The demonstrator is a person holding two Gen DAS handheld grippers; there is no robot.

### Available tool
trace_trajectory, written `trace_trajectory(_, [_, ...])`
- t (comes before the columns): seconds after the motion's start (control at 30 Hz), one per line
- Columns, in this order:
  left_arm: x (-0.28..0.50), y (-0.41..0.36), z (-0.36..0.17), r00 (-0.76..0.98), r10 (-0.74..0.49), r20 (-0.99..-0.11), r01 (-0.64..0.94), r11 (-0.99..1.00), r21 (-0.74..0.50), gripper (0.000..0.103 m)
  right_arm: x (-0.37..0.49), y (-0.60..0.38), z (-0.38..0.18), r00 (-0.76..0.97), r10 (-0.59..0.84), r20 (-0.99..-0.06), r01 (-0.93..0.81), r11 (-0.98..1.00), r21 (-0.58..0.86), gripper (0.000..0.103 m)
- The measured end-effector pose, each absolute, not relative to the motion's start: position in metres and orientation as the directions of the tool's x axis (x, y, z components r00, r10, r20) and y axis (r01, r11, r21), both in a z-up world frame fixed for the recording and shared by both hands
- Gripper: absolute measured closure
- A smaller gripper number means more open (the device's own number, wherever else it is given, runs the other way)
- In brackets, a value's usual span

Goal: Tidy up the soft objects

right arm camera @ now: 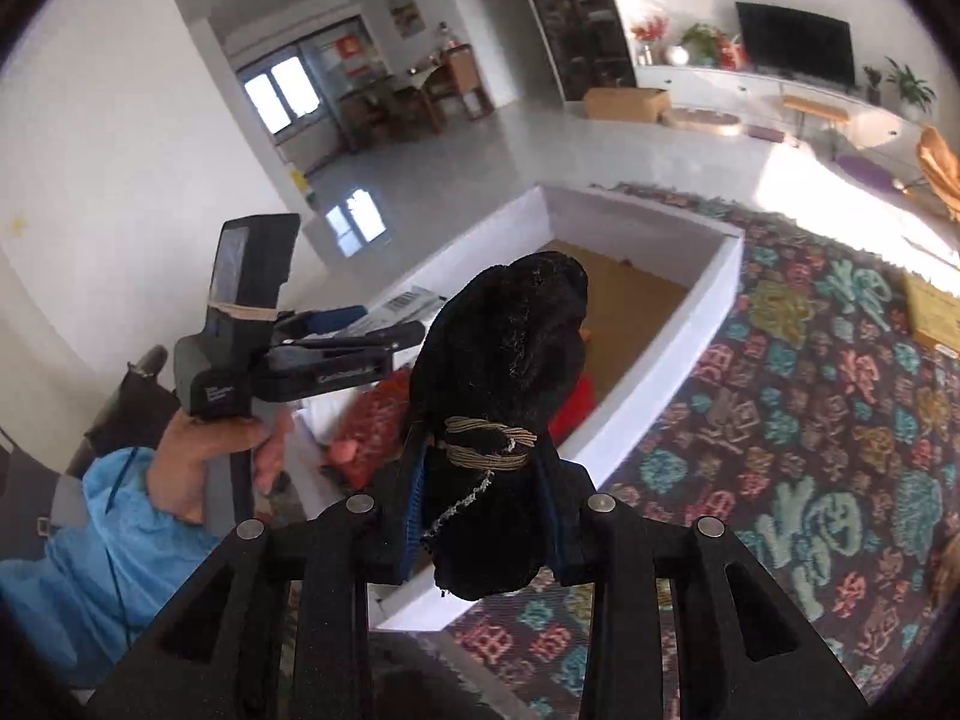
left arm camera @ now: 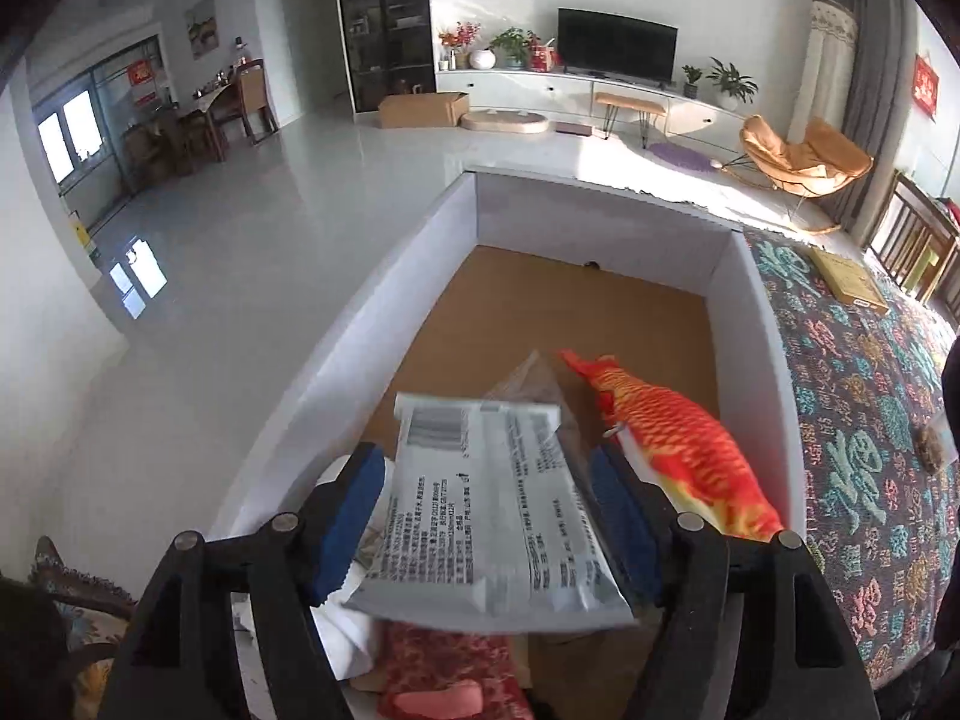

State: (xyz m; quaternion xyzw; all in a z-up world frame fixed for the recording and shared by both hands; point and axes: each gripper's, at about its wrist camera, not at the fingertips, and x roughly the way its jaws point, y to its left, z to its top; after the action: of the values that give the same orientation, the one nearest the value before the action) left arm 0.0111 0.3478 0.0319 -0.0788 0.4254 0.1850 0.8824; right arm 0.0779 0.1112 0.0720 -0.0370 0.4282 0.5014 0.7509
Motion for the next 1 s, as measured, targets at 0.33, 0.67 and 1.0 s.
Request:
trace_trajectory(0.33, [-0.028,0.331,0.034,0.549,0.439,-0.711,-0.479,0.862,0.163,0.008,0.072,0.135,0.032,0.131,0.645,-0.753,-0.781,0.535,0.323,0.037])
trace_trajectory(0.67, [-0.062,0.287,0.047,0.55,0.442,-0.709,-0.51,0.85,0.134,0.0,0.074,0.126,0.041,0.26,0.509,-0.82,-0.76,0.633,0.151,0.033])
trace_trajectory(1.0, [-0.079,0.283,0.053,0.535,0.454,-0.712,-0.546,0.829,0.118,0.0,0.071,0.136,0.039,0.243,0.462,-0.853,-0.716,0.679,0.164,0.033])
